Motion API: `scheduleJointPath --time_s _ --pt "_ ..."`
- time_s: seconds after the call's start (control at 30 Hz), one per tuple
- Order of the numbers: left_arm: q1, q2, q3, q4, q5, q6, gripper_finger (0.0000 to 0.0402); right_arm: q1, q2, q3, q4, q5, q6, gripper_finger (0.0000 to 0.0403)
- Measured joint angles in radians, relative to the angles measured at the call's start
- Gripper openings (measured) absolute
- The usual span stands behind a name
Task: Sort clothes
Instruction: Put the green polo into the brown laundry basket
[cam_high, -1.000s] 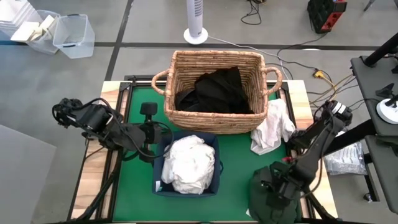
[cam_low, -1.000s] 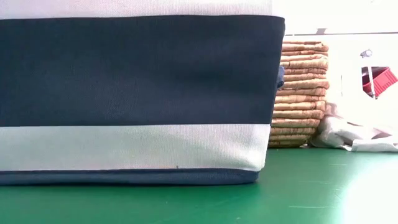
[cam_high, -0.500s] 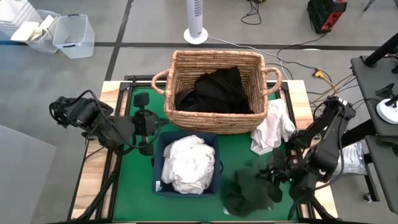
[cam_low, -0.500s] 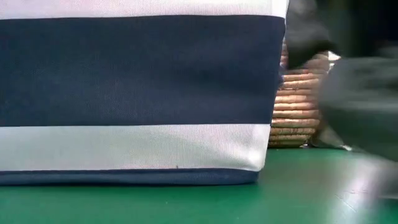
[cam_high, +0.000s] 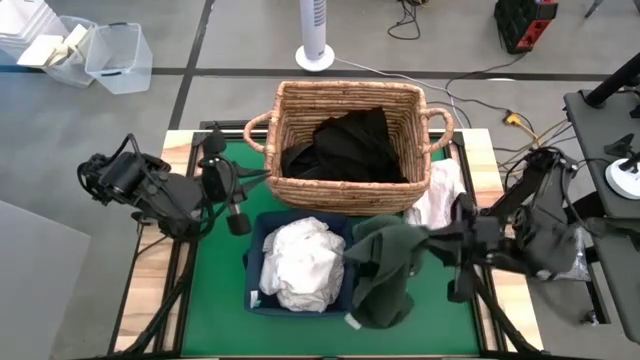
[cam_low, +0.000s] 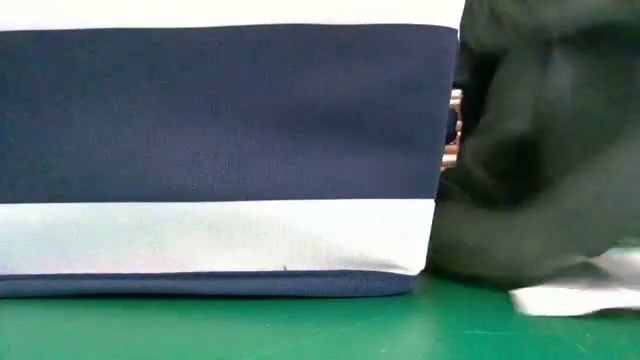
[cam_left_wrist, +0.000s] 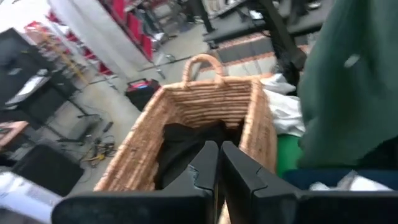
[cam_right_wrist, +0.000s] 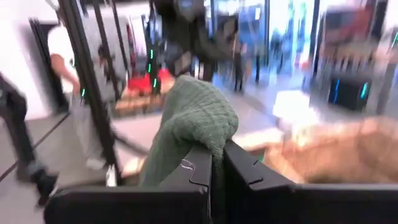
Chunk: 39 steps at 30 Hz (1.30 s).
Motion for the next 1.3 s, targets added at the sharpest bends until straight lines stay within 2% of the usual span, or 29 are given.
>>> scheduleJointPath --time_s 0.13,0.27,0.33,0.43,0.57,0.8,1.07,1.3 --pt "0.0 0.005 0.015 0.019 -0.062 -0.001 0.0 -0.016 0.004 0.045 0.296 -0.018 -0.398 0.0009" --pt "0.0 0.004 0.032 0.024 -0.076 -0.023 0.0 -0.034 0.007 0.108 0.437 -0.144 -0.609 0.0009" --pt "0.0 0.005 0.037 0.025 -0.089 -0.03 0.0 -0.05 0.01 0.147 0.466 -0.242 -0.653 0.0009" --pt "0.0 0.005 0.036 0.032 -0.095 -0.031 0.0 -0.08 0.032 0.218 0.485 -0.33 -0.725 0.0009" --pt "0.0 0.008 0.034 0.033 -0.096 -0.036 0.0 -0.115 0.086 0.337 0.479 -0.377 -0.834 0.0009" --pt "0.0 0.007 0.043 0.043 -0.161 -0.037 0.0 -0.169 0.196 0.607 0.453 -0.435 -0.965 0.0009" --pt "0.0 0.007 0.082 0.042 -0.166 -0.027 0.0 -0.273 0.346 0.885 0.448 -0.55 -1.029 0.0009" --pt "0.0 0.006 0.101 0.041 -0.166 -0.007 0.0 -0.406 0.38 0.895 0.601 -0.694 -1.012 0.0009"
